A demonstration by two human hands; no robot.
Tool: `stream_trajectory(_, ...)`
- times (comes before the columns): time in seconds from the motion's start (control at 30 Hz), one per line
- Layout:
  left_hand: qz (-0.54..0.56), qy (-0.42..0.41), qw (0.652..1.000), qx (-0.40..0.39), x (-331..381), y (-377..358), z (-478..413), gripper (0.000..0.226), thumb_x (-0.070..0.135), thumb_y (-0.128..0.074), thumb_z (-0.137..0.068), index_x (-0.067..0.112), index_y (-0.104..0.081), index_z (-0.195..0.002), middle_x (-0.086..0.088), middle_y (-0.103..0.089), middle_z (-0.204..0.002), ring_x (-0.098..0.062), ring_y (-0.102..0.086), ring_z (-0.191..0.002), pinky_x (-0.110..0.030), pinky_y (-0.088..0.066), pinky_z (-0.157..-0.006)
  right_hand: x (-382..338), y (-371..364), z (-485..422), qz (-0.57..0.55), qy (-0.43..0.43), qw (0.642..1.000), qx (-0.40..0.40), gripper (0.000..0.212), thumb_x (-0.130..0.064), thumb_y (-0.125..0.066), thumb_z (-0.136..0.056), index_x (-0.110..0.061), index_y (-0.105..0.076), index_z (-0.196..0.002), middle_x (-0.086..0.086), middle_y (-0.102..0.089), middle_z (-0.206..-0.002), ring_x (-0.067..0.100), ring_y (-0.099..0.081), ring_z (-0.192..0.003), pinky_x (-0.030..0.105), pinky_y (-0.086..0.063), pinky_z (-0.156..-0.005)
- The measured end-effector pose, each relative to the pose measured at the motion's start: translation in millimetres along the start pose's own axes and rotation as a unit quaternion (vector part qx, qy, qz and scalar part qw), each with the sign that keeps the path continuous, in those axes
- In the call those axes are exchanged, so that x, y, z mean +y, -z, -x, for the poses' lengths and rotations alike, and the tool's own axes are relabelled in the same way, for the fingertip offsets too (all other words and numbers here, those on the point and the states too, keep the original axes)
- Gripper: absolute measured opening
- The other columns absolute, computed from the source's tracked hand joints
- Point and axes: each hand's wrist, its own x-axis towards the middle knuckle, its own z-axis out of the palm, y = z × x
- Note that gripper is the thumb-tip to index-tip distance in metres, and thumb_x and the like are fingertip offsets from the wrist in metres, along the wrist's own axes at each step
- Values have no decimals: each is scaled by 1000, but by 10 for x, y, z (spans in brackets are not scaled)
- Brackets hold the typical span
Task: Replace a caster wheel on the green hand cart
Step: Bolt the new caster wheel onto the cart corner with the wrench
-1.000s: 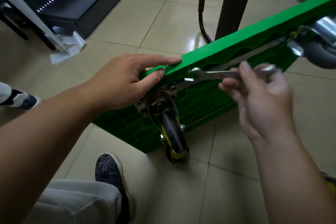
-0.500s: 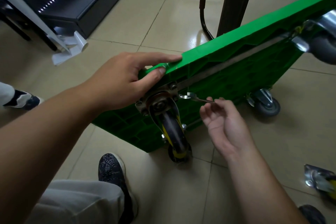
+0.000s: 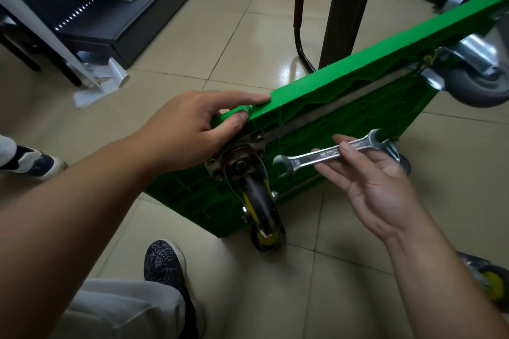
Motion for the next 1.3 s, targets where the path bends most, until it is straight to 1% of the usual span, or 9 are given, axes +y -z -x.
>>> stream_trajectory(0.13,-10,-1,1000,6,5,16,9,41,61,-40,-95,71,-46,-134,15,-71,-125,-30,-71,-87,-49,-57,-80,-333,-104,50,169,29,985,16,18,-12,-74,-86,1,-74,-99,16,-77,-94,35,-76,-97,33,-63,-77)
stream_trajectory(0.3,-30,-7,999,21,11,-3,29,37,54,-47,-102,67,-49,-136,30,-64,-116,-19,-63,-62,-33,-53,-64,-611,-286,122,284,101,953,19,14,-23,-79,-88,-13,-78,-97,8,-78,-90,16,-73,-81,27,-52,-73)
stream_trajectory(0.43,-42,-4,999,30,11,-18,41,37,49,-51,-102,65,-51,-136,47,-54,-85,-16,-53,-51,-24,-35,-52,-611,-311,219,139,58,988,9,17,-11,-76,-83,-7,-72,-99,13,-77,-95,17,-75,-84,20,-56,-69)
stream_trajectory(0.5,-43,-1,999,30,8,-22,44,38,50,-50,-102,65,-51,-136,40,-59,-79,-16,-51,-49,-22,-32,-50,-569,-255,282,14,32,999,5,18,-4,-71,-80,-4,-66,-97,20,-76,-104,20,-76,-90,18,-58,-70)
stream_trajectory(0.57,-42,2,999,22,-2,-22,44,39,54,-47,-100,66,-49,-137,26,-67,-91,-18,-51,-48,-24,-36,-50,-476,-175,352,-95,15,995,14,12,2,-65,-80,-4,-65,-91,21,-76,-105,20,-77,-93,17,-59,-71)
stream_trajectory(0.67,-41,-8,999,16,-1,-21,48,43,60,-48,-96,64,-48,-139,29,-60,-117,-11,-53,-50,-19,-34,-53,-267,-47,428,-195,2,979,51,13,1,-63,-82,-5,-73,-77,16,-77,-99,18,-77,-95,17,-60,-70)
stream_trajectory(0.73,-38,-8,999,17,5,-18,47,44,59,-49,-96,61,-50,-140,31,-55,-119,-5,-55,-53,-16,-33,-56,-139,-13,419,-208,-4,976,68,9,0,-64,-81,-4,-72,-80,16,-77,-98,19,-77,-93,18,-60,-69)
stream_trajectory(0.97,-55,-11,998,14,0,-2,37,47,60,-52,-95,58,-51,-141,16,-67,-131,-14,-55,-53,-21,-38,-57,160,-108,238,-141,-29,990,7,12,-2,-64,-86,-9,-74,-85,17,-77,-107,20,-77,-89,24,-61,-72)
stream_trajectory(1.3,-64,-10,998,7,32,2,42,51,62,-46,-95,53,-51,-145,15,-65,-136,-3,-55,-57,-18,-38,-60,357,-42,25,-145,-33,989,-22,18,-1,-64,-86,-12,-77,-81,16,-76,-108,21,-76,-89,26,-60,-74)
